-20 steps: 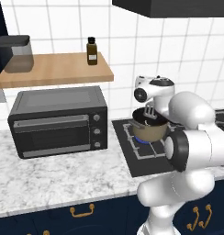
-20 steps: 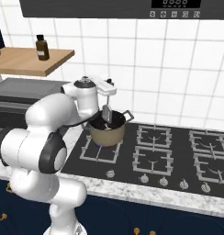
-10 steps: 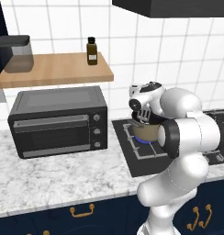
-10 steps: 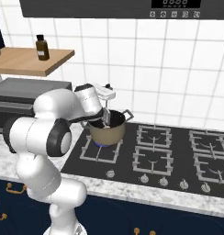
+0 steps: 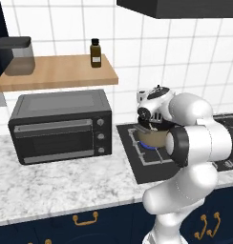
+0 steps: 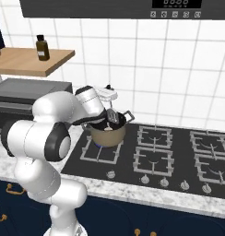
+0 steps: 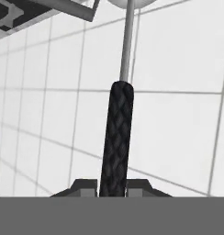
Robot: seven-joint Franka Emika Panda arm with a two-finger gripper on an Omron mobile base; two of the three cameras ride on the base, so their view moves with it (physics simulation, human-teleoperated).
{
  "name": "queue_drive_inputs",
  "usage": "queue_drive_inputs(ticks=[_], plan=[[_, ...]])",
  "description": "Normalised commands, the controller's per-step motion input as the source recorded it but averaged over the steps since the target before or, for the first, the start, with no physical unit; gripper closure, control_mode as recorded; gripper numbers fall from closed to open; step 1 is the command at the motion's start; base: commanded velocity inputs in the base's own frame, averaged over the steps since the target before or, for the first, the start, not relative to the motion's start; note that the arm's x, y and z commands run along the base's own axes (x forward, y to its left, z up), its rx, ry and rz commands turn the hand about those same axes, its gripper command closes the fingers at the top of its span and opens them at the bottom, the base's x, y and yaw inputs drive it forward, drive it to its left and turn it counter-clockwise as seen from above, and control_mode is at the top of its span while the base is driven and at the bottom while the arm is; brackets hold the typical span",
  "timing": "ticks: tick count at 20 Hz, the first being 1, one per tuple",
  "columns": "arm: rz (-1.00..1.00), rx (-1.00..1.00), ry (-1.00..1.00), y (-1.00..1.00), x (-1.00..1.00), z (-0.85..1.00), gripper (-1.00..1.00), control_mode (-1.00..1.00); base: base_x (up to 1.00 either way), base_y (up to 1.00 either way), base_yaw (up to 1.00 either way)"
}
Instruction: Put the avocado and garlic in the pot. Retrieve the spatula and lightly stir the vegetables in the pot.
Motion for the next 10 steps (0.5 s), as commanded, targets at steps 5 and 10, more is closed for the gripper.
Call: queue_drive_inputs(ticks=[5,10], plan=[[0.00,-0.02,0.01,0.00,-0.17,0.01,1.00,-1.00,0.00,0.00,0.00],[0.05,0.00,0.05,0.02,0.00,0.24,1.00,-1.00,0.00,0.00,0.00]])
